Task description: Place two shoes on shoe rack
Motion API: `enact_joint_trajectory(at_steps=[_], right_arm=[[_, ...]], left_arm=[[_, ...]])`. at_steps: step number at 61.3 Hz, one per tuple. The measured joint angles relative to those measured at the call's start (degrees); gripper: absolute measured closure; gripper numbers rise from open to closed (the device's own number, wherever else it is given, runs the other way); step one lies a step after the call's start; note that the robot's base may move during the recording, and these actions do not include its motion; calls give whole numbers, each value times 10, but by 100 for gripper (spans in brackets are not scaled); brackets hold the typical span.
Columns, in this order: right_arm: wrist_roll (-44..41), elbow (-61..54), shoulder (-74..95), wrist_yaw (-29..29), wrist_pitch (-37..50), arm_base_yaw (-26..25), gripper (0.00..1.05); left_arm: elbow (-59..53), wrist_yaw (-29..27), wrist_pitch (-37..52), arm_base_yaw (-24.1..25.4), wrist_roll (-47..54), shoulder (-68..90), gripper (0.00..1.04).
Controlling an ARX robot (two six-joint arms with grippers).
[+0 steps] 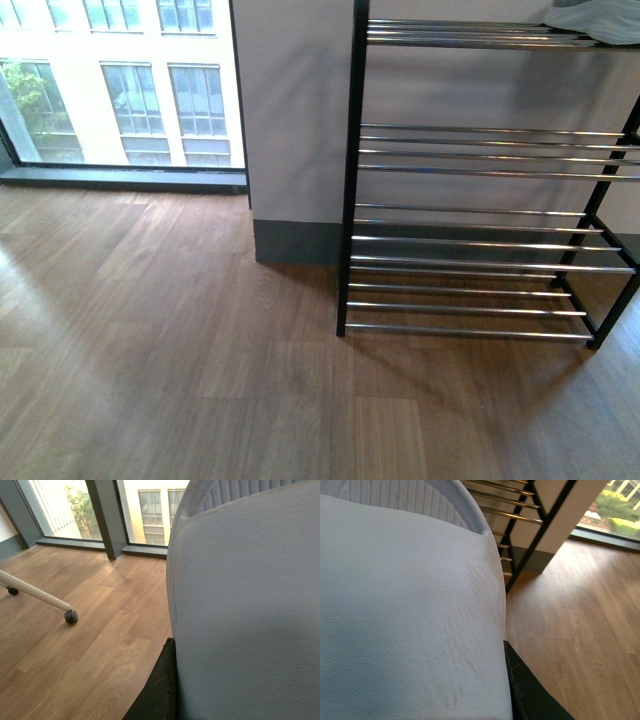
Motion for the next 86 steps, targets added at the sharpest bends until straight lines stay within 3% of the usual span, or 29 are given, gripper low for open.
enact_joint_trajectory(at_steps=[86], right_arm=[[0,0,1,-5,0,2,103]], left_arm=[[0,-4,0,0,0,0,103]])
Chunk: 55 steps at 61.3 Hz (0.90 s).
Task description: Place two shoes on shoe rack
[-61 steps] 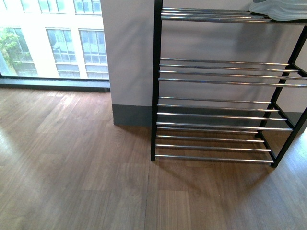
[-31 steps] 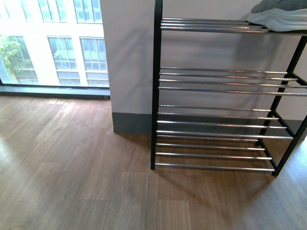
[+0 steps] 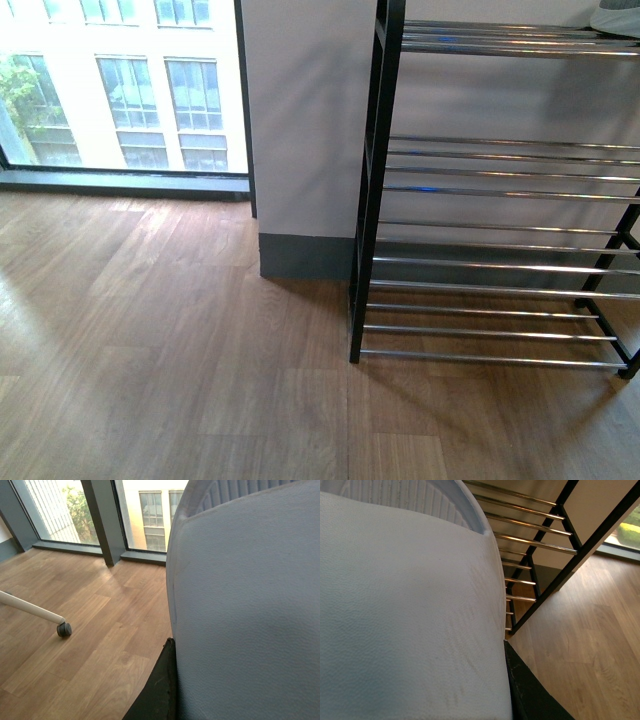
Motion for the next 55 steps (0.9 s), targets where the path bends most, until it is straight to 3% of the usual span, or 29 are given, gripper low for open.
enact_joint_trajectory(at_steps=[55], right_arm=[[0,0,0,1,0,-1,103]], left_arm=[[0,2,0,0,0,0,103]])
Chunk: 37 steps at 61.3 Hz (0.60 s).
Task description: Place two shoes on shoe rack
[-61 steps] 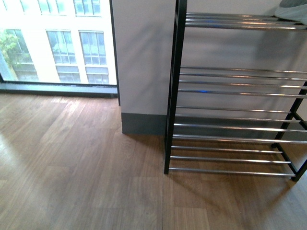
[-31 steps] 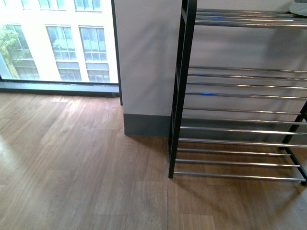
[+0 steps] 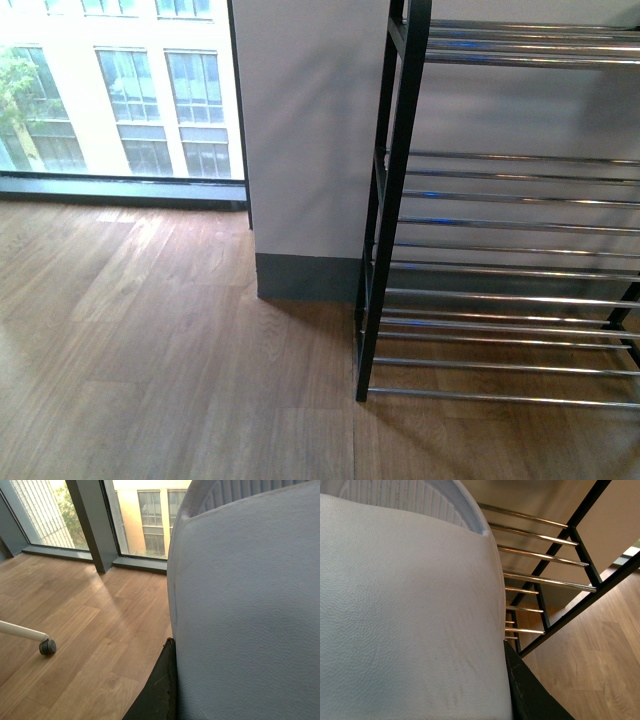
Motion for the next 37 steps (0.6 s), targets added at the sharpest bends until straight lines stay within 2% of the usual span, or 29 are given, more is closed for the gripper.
enact_joint_trajectory(at_steps=[37], right_arm=[[0,0,0,1,0,0,103]], left_arm=[[0,0,0,0,0,0,103]])
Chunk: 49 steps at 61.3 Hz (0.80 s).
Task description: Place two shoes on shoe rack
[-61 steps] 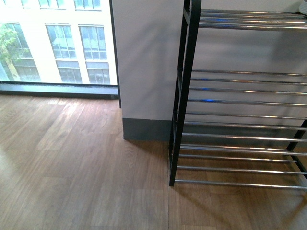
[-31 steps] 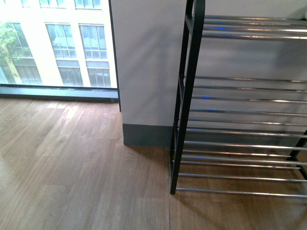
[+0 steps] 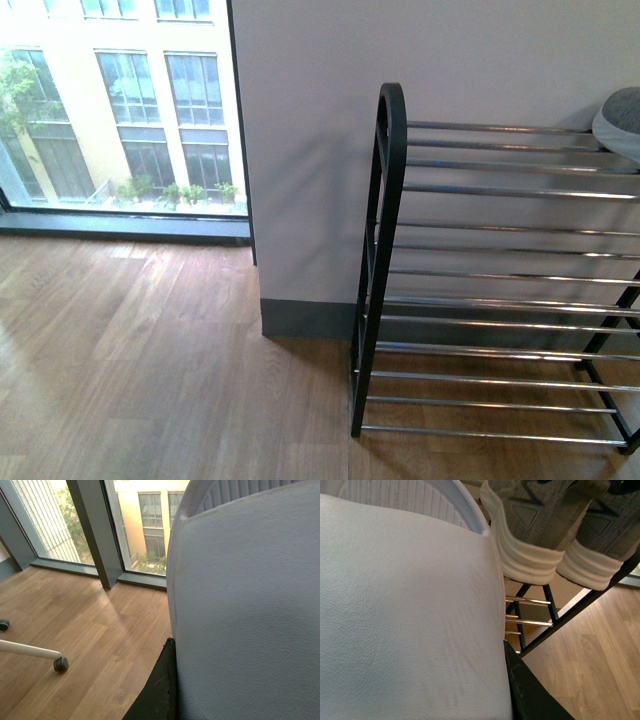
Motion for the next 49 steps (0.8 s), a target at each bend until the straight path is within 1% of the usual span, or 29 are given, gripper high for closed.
enact_joint_trajectory(at_steps=[49], right_arm=[[1,0,-1,0,0,0,103]], left_arm=[[0,0,0,0,0,0,103]])
